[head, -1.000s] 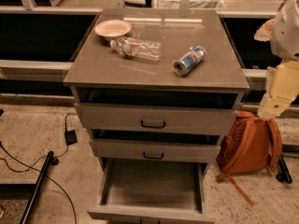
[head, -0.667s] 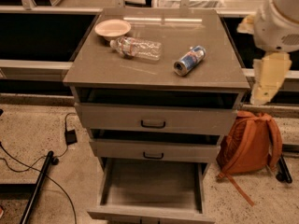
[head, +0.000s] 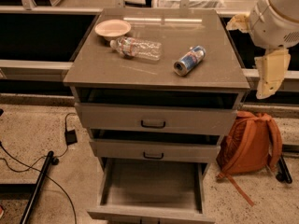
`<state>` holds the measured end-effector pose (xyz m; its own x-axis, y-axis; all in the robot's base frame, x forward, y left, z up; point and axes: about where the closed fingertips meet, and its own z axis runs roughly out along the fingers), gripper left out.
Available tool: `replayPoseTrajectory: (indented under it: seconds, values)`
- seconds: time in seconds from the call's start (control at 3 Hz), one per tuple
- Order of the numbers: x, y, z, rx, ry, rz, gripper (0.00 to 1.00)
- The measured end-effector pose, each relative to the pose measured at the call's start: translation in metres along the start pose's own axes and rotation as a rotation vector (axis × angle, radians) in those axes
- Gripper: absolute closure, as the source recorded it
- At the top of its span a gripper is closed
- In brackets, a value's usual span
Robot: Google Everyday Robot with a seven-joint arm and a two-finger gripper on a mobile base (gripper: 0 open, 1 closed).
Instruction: Place redbull can into bottom drawer
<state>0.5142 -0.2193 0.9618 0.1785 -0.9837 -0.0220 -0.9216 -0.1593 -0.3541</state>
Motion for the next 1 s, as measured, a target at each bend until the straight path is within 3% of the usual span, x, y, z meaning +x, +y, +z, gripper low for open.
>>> replayPoseTrajectory:
  seconds: [0.67, 1.0]
  values:
    - [-0.005, -0.002, 0.005, -0.01, 0.005, -0.027, 0.0]
    - [-0.004, -0.013, 0.011, 0.009, -0.02, -0.103, 0.0]
